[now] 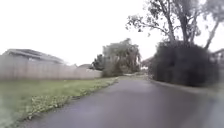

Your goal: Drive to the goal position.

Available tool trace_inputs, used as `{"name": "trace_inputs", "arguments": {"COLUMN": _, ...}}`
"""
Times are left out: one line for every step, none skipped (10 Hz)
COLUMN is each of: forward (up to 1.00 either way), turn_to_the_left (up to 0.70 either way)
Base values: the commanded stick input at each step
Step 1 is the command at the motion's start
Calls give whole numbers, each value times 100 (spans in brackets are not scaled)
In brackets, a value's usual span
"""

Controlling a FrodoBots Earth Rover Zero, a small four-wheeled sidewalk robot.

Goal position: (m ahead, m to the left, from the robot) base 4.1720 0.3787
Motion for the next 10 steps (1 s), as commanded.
{"name": "trace_inputs", "arguments": {"forward": 85, "turn_to_the_left": 0}}
{"name": "trace_inputs", "arguments": {"forward": 85, "turn_to_the_left": 0}}
{"name": "trace_inputs", "arguments": {"forward": 85, "turn_to_the_left": 0}}
{"name": "trace_inputs", "arguments": {"forward": 85, "turn_to_the_left": 0}}
{"name": "trace_inputs", "arguments": {"forward": 85, "turn_to_the_left": 0}}
{"name": "trace_inputs", "arguments": {"forward": 85, "turn_to_the_left": 0}}
{"name": "trace_inputs", "arguments": {"forward": 85, "turn_to_the_left": -2}}
{"name": "trace_inputs", "arguments": {"forward": 85, "turn_to_the_left": -16}}
{"name": "trace_inputs", "arguments": {"forward": 85, "turn_to_the_left": -31}}
{"name": "trace_inputs", "arguments": {"forward": 85, "turn_to_the_left": -34}}
